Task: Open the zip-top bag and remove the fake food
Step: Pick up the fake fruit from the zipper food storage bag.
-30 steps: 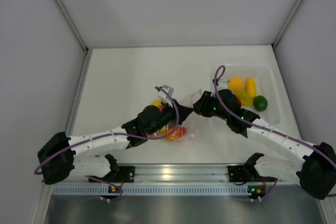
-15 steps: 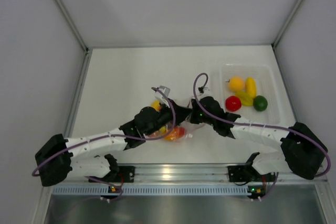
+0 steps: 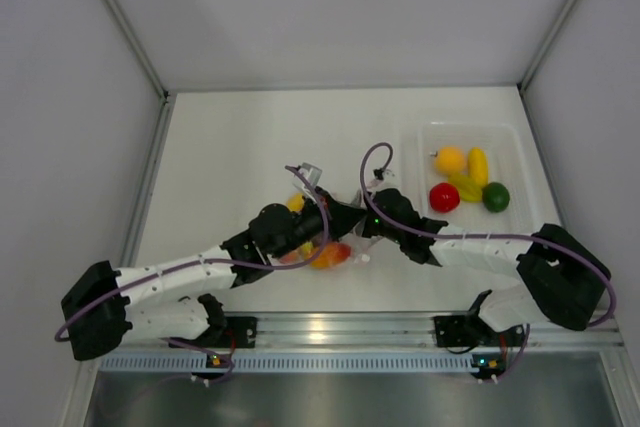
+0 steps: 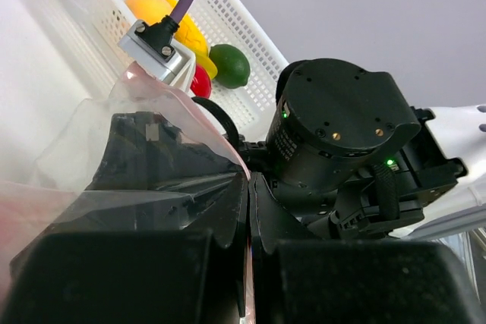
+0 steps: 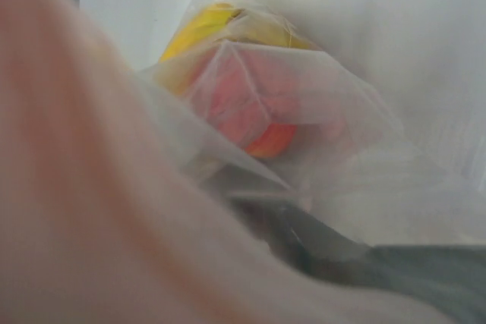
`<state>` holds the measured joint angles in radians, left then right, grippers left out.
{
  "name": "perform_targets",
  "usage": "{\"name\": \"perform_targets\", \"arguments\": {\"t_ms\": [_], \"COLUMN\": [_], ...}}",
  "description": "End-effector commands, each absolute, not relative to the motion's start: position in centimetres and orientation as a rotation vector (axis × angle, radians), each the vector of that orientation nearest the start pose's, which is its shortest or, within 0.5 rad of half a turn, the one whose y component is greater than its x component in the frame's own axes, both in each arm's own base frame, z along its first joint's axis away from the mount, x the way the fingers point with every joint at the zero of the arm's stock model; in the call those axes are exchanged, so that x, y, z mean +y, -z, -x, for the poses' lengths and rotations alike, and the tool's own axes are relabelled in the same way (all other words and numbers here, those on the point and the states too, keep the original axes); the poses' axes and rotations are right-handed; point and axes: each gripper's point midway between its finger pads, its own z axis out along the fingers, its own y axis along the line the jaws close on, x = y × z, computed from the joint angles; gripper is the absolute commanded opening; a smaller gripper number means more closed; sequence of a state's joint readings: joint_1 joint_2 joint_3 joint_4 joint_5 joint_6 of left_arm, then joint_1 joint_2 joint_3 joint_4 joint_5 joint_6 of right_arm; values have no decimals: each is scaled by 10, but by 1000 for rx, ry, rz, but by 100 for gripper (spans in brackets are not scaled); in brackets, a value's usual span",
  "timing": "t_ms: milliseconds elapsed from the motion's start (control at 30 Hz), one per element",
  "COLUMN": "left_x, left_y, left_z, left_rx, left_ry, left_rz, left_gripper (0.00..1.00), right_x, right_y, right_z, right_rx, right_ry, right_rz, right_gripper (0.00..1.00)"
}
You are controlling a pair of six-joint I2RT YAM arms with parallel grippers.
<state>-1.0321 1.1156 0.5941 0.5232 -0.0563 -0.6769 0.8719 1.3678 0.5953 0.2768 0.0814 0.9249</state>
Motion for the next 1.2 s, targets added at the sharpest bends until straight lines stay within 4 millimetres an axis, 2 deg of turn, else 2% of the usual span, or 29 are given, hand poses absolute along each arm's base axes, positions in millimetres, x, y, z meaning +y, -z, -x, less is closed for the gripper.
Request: {"name": "perform_targets", "arguments": {"t_ms": [0,133,400,500,667,767,1167], "left_x": [-343,-334,-331,-328,-328,-330,-344], "left_y": [-297,-292,-284,-284,-281,-280,-278], "left_z": [-184,-192,-190,-191,-193,-191,-182], "left_rx": [1537,1545,1554,1549,1550,1555,1567], "left_ry": [1350,1308,1297,1287,1266,1278,1322], "left_rz": [-241,-182,-185,-182,-196,-200,-291], "left_gripper": [0,0,0,0,0,0,0], "right_x": [330,342,356,362,379,382,388], "right_y": [-115,-113,-108,-114,-141,-145,-115], "right_z": [-238,-234,-234,-237,-231,-235,-270], "right_rx": [2157,2160,2158,2122,1994,1951,1944], "right_ry": [-1075,-1109,-1079,-1087,-1247,-1260,-1060], "right_rz": [-106,-74,-7,-15,32,30,41], "right_gripper": [35,38,38,37,36,37,38]}}
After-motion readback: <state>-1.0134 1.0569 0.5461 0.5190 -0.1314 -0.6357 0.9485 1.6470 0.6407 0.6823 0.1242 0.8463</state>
